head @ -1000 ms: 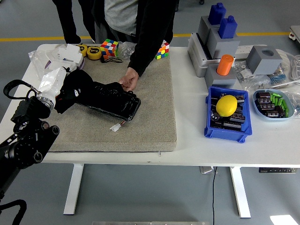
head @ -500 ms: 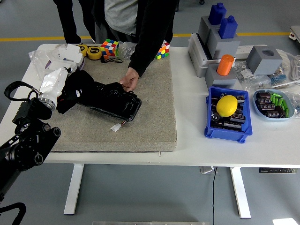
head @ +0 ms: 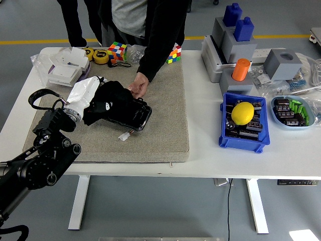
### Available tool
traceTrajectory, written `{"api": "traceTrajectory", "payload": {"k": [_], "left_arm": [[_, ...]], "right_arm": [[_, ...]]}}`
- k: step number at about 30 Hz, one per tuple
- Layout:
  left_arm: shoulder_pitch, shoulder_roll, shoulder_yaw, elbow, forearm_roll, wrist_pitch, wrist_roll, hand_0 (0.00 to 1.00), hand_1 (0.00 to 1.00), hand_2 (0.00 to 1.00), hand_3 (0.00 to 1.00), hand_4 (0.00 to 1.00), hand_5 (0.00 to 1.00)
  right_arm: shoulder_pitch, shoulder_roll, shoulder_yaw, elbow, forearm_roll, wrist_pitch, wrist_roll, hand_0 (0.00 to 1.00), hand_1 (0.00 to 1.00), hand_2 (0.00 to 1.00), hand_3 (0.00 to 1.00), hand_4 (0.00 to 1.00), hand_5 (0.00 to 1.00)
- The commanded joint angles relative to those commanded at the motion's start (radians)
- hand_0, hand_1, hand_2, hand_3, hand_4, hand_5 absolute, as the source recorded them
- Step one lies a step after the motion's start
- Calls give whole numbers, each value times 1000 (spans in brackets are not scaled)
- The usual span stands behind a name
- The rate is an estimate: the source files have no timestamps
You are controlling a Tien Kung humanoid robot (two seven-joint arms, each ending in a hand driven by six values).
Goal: Pick the rag up,wipe the panel,place it on the desk
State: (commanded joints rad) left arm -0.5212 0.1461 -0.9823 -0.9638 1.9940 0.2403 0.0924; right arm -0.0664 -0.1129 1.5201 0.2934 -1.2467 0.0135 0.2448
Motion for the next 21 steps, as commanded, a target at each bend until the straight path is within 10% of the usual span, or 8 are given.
{"api": "traceTrajectory", "payload": {"k": [21], "left_arm": [[6, -25, 159, -111, -59, 4, -8, 183, 164, 291, 547, 714, 2]], "right_arm": [[-1, -3, -9, -1, 0, 0, 0, 589, 564, 479, 520, 910, 364]]}}
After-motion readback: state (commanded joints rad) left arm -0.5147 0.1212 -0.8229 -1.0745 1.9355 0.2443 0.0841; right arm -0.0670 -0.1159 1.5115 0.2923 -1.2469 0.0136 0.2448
